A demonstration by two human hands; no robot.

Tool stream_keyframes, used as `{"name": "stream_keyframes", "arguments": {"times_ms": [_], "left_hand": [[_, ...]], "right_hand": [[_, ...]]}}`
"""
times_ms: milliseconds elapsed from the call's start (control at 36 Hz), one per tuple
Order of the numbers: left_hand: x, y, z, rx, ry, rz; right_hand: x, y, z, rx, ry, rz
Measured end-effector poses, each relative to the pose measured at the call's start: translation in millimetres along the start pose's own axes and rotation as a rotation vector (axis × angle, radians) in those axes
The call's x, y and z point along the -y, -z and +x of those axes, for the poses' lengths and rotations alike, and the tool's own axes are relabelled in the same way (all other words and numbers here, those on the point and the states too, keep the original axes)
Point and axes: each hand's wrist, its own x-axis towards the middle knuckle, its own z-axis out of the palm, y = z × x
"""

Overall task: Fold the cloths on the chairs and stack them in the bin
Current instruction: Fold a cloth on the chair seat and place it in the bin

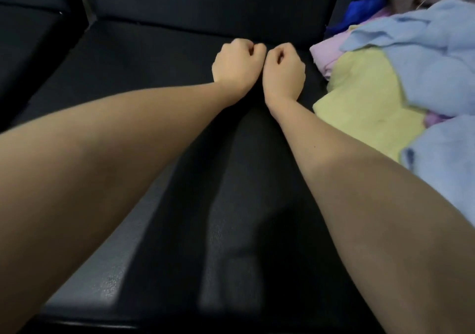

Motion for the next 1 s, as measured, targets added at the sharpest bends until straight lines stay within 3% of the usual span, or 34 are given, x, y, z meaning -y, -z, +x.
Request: {"name": "stream_keyframes", "arguments": {"times_ms": [278,528,639,778,861,917,1000], "left_hand": [[-1,2,-15,-0.004,-0.004,-0.063],[-50,0,-44,0.269,0.016,-0.209],[-76,-5,-64,0.312,-0.103,-0.158],[-111,-25,-89,0.371,-0.399,-0.059],[-133,-37,-106,0.359,-0.59,0.185],[-141,-43,-120,0.41,-0.703,0.391],[-149,-54,-138,0.453,-0.775,0.493]], "right_hand": [[0,14,-18,0.091,0.04,-0.064],[12,76,-24,0.06,0.065,-0.225],[9,120,-25,0.003,0.156,-0.49],[-5,176,-29,-0.169,0.203,-0.674],[-16,202,-35,-0.236,0.041,-0.718],[-23,213,-40,-0.164,-0.172,-0.75],[-39,224,-45,-0.075,-0.445,-0.66]]}}
